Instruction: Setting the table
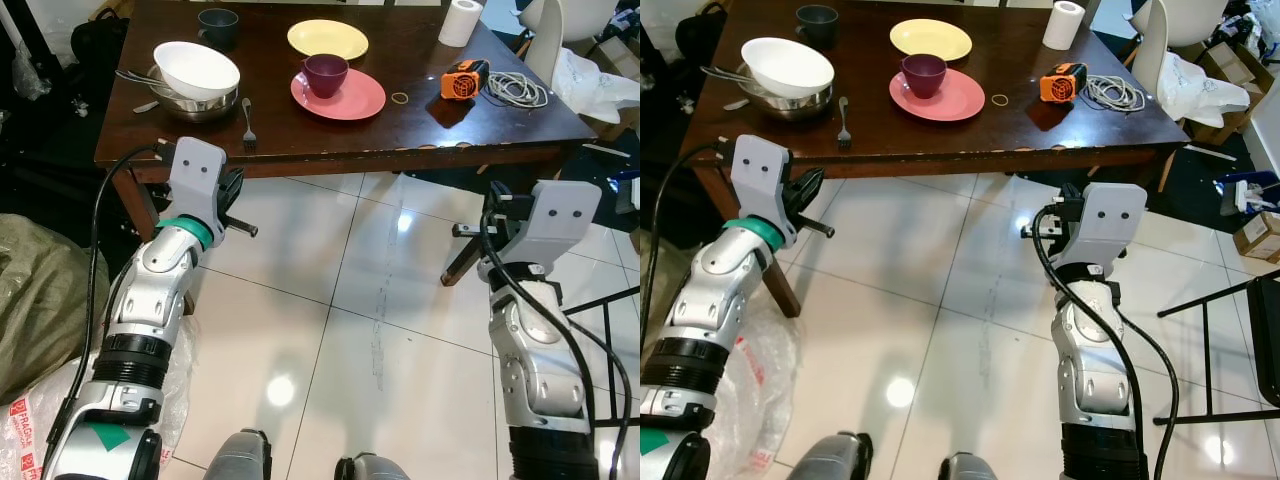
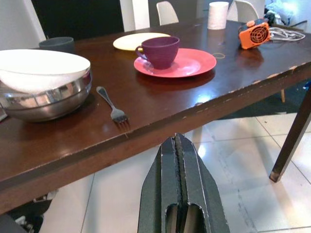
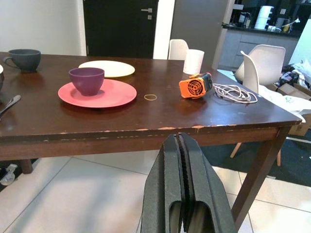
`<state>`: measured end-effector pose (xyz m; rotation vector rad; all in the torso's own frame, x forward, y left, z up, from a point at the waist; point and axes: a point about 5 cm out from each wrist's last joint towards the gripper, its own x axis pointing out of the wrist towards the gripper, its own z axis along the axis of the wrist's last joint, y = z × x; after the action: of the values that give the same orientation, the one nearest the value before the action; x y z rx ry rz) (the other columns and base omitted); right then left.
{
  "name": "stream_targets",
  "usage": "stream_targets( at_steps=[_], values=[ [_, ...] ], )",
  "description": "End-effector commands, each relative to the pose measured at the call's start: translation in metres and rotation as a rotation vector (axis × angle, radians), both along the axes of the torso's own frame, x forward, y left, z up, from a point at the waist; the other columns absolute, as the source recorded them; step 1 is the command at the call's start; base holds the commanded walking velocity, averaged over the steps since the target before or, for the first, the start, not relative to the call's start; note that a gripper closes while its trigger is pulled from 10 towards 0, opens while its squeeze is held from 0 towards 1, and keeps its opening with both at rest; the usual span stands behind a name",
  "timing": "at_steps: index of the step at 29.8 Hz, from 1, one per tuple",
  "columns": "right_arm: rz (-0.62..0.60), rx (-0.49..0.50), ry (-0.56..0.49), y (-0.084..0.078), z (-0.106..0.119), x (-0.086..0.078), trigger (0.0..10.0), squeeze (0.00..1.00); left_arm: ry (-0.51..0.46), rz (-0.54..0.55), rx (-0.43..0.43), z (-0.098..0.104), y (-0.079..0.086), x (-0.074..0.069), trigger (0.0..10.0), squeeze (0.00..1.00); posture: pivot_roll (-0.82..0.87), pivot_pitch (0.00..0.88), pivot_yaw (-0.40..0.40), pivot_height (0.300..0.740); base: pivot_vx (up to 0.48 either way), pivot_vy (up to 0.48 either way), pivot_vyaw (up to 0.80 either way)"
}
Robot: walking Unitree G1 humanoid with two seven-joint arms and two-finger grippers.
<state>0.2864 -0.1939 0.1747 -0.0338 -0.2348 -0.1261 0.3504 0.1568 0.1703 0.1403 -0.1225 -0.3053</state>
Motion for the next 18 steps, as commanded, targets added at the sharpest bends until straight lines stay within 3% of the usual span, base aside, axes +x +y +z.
stream_targets(
  at_steps=[1, 8, 12, 18],
  values=[
    [-0.005, 0.000, 0.002, -0.002, -0.001, -0.002, 10.0, 0.00, -0.020, -0.006, 0.002, 0.002, -0.002, -0.001, 10.0, 0.00, 0.12, 0.000, -0.010, 0.740, 0.000, 0.000, 0.00],
    [0.011, -0.014, 0.028, -0.001, -0.008, -0.003, 10.0, 0.00, -0.021, -0.014, -0.006, 0.002, -0.002, -0.001, 10.0, 0.00, 0.12, 0.000, -0.009, 0.740, 0.000, 0.000, 0.00],
    [-0.022, -0.023, 0.135, -0.004, -0.034, -0.008, 10.0, 0.00, 0.027, -0.007, 0.020, -0.014, 0.004, -0.005, 10.0, 0.00, 0.12, 0.000, -0.009, 0.740, 0.000, 0.000, 0.00],
    [-0.060, 0.000, 0.198, -0.007, -0.047, -0.018, 10.0, 0.00, 0.052, 0.048, 0.019, -0.023, 0.009, -0.006, 10.0, 0.00, 0.11, 0.000, -0.010, 0.740, 0.000, 0.000, 0.00]
  ],
)
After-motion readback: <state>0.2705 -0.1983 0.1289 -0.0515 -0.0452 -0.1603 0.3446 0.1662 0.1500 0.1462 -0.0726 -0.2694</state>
